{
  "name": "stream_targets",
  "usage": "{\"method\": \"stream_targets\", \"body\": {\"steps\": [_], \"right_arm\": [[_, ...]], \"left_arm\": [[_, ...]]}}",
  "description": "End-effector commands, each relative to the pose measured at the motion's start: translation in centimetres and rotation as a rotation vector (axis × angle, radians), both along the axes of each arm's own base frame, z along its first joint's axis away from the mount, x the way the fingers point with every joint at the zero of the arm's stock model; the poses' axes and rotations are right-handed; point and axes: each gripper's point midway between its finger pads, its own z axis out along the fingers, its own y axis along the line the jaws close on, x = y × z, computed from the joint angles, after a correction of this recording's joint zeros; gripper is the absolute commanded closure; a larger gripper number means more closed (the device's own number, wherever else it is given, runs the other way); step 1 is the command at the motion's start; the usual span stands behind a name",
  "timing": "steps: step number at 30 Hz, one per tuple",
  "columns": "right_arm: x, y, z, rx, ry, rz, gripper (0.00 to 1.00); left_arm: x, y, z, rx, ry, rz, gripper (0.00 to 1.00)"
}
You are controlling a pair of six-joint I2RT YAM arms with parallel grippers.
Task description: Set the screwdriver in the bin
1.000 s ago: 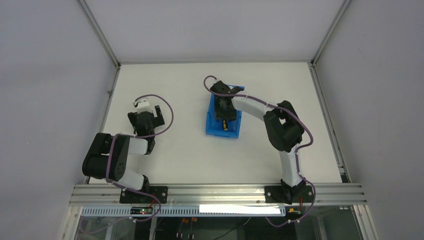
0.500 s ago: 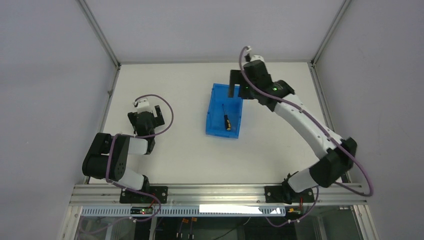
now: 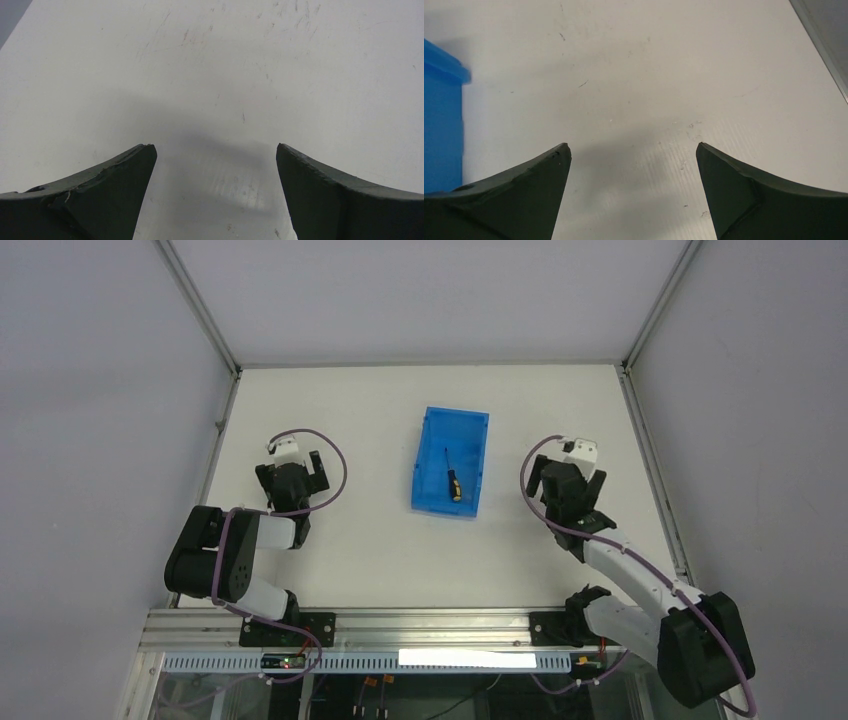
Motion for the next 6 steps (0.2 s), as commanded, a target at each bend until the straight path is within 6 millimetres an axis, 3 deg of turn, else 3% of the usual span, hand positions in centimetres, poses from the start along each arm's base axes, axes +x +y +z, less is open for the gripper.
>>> {"method": "stream_targets", "body": {"steps": [1, 6], "right_arm": [[2.12, -1.48, 4.98, 0.03, -0.287, -0.113, 0.01], [1.82, -1.42, 4.32, 0.029, -0.291, -0.095, 0.01]], "left_arm": [[0.62, 0.02, 1.05, -0.011, -0.039, 0.015, 0.01], [0.62, 0.01, 1.02, -0.011, -0.038, 0.015, 0.01]]}}
